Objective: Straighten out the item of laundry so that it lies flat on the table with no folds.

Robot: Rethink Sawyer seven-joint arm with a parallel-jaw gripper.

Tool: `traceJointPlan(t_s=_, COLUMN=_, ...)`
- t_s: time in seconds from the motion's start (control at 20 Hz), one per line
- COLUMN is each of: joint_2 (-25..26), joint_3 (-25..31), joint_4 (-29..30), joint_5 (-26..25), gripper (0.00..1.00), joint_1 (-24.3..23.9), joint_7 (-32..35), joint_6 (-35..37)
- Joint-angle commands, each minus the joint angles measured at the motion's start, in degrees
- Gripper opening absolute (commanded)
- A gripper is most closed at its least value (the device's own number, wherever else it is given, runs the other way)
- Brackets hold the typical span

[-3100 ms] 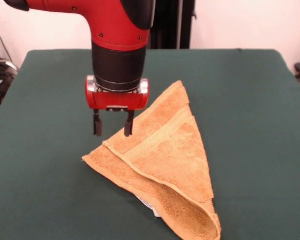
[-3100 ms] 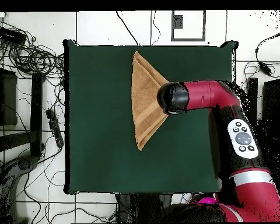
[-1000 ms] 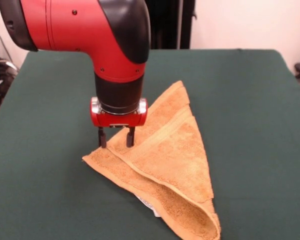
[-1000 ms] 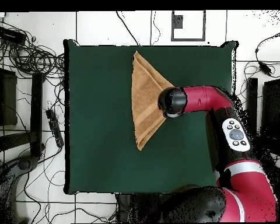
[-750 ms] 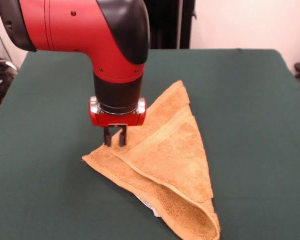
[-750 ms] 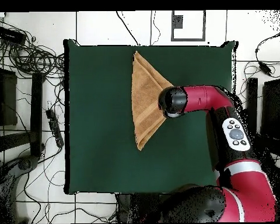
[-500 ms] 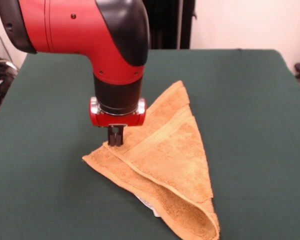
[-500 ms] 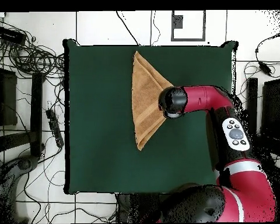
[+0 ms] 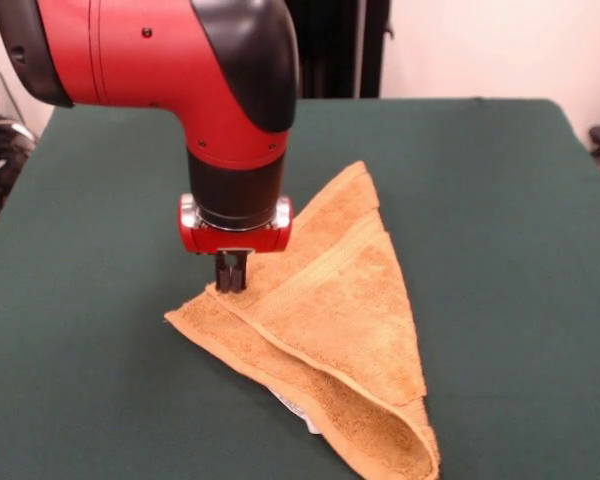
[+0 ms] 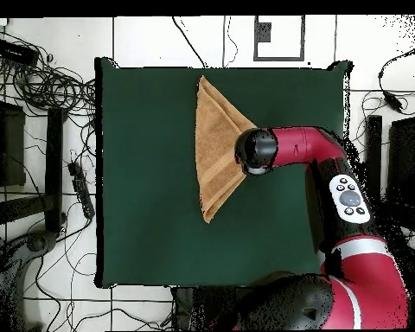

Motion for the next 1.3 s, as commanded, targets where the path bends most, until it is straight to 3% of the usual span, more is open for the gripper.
traceJointPlan(t_s=0.05, joint_2=1.36, joint_3=0.03, joint_4=0.22, joint_5=0.01, gripper=0.0, joint_1=2.65, joint_7=-5.05, joint_6=6.42)
traceJointPlan(t_s=0.35, joint_2=0.97, joint_3=-0.67, joint_4=0.2, joint_5=-0.52, gripper=0.0, joint_1=3.09, joint_7=-5.65, joint_6=7.24)
traceJointPlan(t_s=0.4, joint_2=0.99, joint_3=-0.78, joint_4=0.08, joint_5=-0.66, gripper=1.0, joint_1=3.19, joint_7=-5.95, joint_6=7.18)
traceJointPlan(t_s=1.3, joint_2=2.78, joint_3=-0.31, joint_4=-0.72, joint_5=-0.25, gripper=1.0, joint_1=2.81, joint_7=-6.05, joint_6=5.44)
